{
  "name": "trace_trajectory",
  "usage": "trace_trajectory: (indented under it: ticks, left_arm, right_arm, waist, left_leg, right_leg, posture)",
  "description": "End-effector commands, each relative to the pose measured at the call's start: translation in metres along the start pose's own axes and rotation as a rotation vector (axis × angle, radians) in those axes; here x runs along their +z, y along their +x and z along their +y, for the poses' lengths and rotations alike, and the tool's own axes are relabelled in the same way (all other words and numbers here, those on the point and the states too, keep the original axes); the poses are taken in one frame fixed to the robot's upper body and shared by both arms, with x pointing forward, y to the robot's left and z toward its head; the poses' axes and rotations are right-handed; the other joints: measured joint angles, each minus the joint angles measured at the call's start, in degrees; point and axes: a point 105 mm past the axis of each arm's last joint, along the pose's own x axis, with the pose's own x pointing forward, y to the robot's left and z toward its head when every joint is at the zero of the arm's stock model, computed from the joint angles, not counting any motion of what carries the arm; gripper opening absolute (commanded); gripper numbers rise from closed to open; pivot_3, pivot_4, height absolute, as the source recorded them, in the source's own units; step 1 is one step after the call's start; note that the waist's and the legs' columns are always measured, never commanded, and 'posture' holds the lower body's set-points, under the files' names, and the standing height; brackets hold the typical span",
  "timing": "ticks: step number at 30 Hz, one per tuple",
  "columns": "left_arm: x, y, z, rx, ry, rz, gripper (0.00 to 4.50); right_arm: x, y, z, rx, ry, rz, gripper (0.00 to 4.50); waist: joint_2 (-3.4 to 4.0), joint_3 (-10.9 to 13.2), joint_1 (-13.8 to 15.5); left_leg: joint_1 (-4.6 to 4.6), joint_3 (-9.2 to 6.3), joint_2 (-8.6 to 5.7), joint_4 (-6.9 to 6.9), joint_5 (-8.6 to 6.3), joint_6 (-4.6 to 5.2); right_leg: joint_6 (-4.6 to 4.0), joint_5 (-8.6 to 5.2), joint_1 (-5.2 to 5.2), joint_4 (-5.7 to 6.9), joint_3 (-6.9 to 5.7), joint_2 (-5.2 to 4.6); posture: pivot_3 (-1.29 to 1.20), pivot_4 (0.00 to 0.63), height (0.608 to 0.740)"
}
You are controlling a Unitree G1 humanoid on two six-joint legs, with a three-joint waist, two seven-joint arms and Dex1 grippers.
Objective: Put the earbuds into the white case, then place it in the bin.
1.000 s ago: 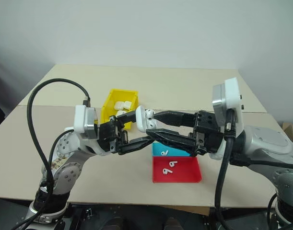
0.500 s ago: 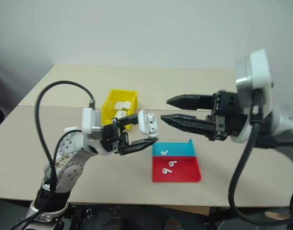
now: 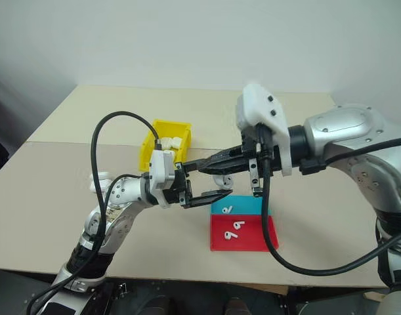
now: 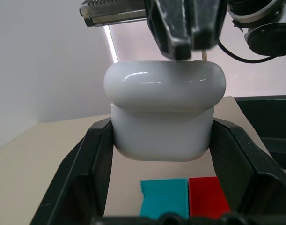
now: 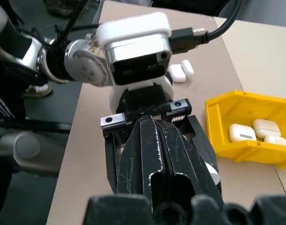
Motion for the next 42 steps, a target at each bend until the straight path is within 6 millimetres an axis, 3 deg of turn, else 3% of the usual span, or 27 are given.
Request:
trace_trajectory:
  ticks: [1,13,19,22,26,33,36,39,42]
  left_arm:
    - [0.014,0.003,-0.002,-0.009,0.051,-0.052,2.78]
    - [0.023,-0.005,-0.001,0.015,0.036,-0.114,2.78]
    - [0.022,-0.011,0.005,0.073,0.050,-0.097,2.78]
    - [0.023,-0.020,0.021,0.128,0.095,-0.036,2.78]
    - [0.017,-0.031,0.052,0.243,0.146,0.139,2.78]
    - [-0.003,-0.047,0.140,0.738,0.147,0.322,2.78]
    - [-0.020,-0.054,0.155,0.799,0.096,0.405,2.78]
    - [-0.044,-0.064,0.167,0.867,0.176,0.568,2.78]
    - [-0.061,-0.073,0.176,0.926,0.107,0.638,2.78]
  right_arm:
    - [-0.001,0.002,0.000,-0.020,-0.086,0.046,0.02]
    - [-0.015,-0.019,-0.008,-0.095,-0.090,0.120,0.02]
    - [0.015,-0.039,-0.017,-0.192,-0.129,-0.050,0.02]
    - [0.017,-0.051,-0.026,-0.288,-0.125,-0.075,0.02]
    - [0.005,-0.059,-0.031,-0.391,-0.090,-0.078,0.02]
    - [-0.021,-0.049,-0.022,-0.479,0.011,-0.123,0.02]
    - [-0.029,-0.044,-0.020,-0.499,0.043,-0.122,0.02]
    - [-0.036,-0.040,-0.018,-0.508,0.070,-0.105,0.02]
    - [-0.045,-0.039,-0.016,-0.518,0.097,-0.074,0.02]
  waist:
    - [0.00,0.0,0.0]
    - [0.01,0.0,0.0]
    - [0.01,0.0,-0.2]
    - [0.01,0.0,-0.2]
    - [0.01,0.0,-0.2]
    - [0.00,0.0,0.7]
    - [0.00,0.0,0.5]
    - [0.00,0.0,0.5]
    - [0.00,0.0,0.6]
  left_leg:
    - [0.00,0.00,0.00,0.00,0.00,0.00]
    - [0.04,0.02,-0.02,0.01,0.00,0.00]
    - [0.05,0.02,-0.03,0.01,0.00,0.00]
    - [0.07,0.01,-0.01,0.01,0.00,0.00]
    - [0.08,0.00,-0.01,0.01,0.00,0.00]
    - [0.04,-0.02,-0.06,0.02,0.01,0.00]
    - [0.05,-0.02,-0.08,0.02,0.01,0.00]
    - [0.05,-0.02,-0.08,0.01,0.01,0.00]
    - [0.03,-0.02,-0.09,0.01,0.01,0.00]
  right_leg:
    - [0.00,0.00,0.00,0.01,0.00,0.00]
    - [0.00,0.01,0.04,0.03,0.01,-0.02]
    - [0.00,0.01,0.04,0.04,0.02,-0.02]
    - [0.00,0.01,0.04,0.07,0.01,0.00]
    - [0.00,0.02,0.06,0.08,0.00,0.00]
    - [0.05,0.04,0.06,0.06,0.00,-0.01]
    - [0.05,0.04,0.04,0.07,0.02,0.00]
    - [0.05,0.04,0.03,0.07,0.02,0.00]
    - [0.05,0.04,0.03,0.07,0.00,0.00]
  posture:
    - [0.00,0.150,0.740]
    - [0.00,0.150,0.740]
    - [0.00,0.150,0.740]
    - [0.00,0.150,0.740]
    - [0.00,0.150,0.740]
    - [0.00,0.150,0.740]
    - [0.00,0.150,0.740]
    - [0.00,0.150,0.740]
    - [0.00,0.150,0.740]
